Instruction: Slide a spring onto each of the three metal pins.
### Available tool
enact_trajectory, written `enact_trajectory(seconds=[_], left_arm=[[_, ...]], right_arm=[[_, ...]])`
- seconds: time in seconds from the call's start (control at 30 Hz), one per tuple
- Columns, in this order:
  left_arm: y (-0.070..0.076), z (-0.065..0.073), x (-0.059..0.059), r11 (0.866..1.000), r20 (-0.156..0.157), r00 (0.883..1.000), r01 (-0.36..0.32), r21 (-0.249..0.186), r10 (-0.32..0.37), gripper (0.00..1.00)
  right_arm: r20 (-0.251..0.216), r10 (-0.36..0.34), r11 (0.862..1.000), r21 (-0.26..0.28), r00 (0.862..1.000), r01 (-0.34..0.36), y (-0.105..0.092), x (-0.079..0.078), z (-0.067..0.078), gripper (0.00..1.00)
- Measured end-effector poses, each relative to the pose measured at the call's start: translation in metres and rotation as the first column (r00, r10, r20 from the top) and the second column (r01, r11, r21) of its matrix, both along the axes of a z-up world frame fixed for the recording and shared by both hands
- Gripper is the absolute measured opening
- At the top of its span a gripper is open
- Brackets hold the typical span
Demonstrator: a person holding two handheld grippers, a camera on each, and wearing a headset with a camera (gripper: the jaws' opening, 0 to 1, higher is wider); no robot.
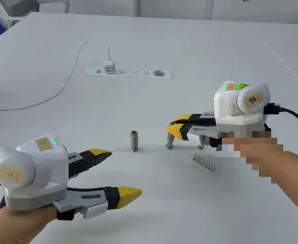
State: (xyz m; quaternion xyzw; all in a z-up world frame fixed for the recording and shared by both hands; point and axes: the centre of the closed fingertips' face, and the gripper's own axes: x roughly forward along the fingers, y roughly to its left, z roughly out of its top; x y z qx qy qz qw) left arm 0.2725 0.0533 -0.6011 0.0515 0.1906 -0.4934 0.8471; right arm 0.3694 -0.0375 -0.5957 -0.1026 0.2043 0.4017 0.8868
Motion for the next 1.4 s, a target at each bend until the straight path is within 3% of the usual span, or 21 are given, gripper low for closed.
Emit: enact_trajectory(seconds=[0.33,0.7,1.1,1.4], left_arm=[[0.000,0.001,0.001,1.000,0.001,1.000,-0.003,-0.002,0.003,0.67],[0.001,-0.001,0.001,1.000,-0.002,1.000,-0.004,0.002,0.004,0.66],[0.001,0.001,0.002,1.000,0.002,1.000,-0.003,0.000,0.003,0.67],[0.001,0.002,0.002,1.000,0.007,1.000,-0.004,-0.003,0.004,0.67]], right_arm=[[-0.005,-0.024,1.000,-0.010,1.000,0.024,0.002,0.002,-0.004,0.12],[-0.014,-0.031,0.998,-0.061,0.999,0.030,-0.001,0.003,-0.017,0.12],[-0.010,-0.035,0.997,-0.071,0.999,0.034,-0.004,0.004,-0.017,0.17],[-0.005,-0.048,0.996,-0.076,0.999,0.047,-0.016,-0.006,-0.013,0.18]])
